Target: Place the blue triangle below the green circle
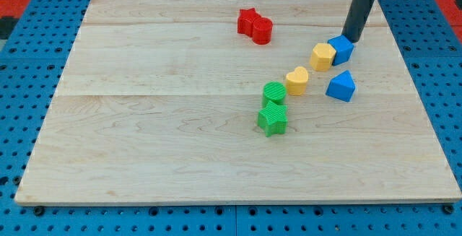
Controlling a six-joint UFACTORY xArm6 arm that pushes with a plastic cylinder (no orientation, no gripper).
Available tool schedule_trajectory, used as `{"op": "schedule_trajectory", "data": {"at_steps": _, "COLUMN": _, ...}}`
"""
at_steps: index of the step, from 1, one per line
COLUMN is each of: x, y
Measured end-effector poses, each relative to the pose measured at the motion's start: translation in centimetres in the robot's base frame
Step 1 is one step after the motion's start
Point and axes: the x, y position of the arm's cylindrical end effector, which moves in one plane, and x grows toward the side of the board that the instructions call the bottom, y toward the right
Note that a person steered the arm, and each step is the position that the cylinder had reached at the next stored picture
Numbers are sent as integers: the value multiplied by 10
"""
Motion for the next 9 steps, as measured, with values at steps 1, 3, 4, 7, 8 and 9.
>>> {"op": "schedule_trajectory", "data": {"at_steps": 1, "x": 19, "y": 30}}
{"op": "schedule_trajectory", "data": {"at_steps": 3, "x": 98, "y": 1}}
{"op": "schedule_trajectory", "data": {"at_steps": 4, "x": 103, "y": -30}}
{"op": "schedule_trajectory", "data": {"at_steps": 7, "x": 176, "y": -90}}
{"op": "schedule_trajectory", "data": {"at_steps": 8, "x": 184, "y": -116}}
{"op": "schedule_trajectory", "data": {"at_steps": 9, "x": 185, "y": -152}}
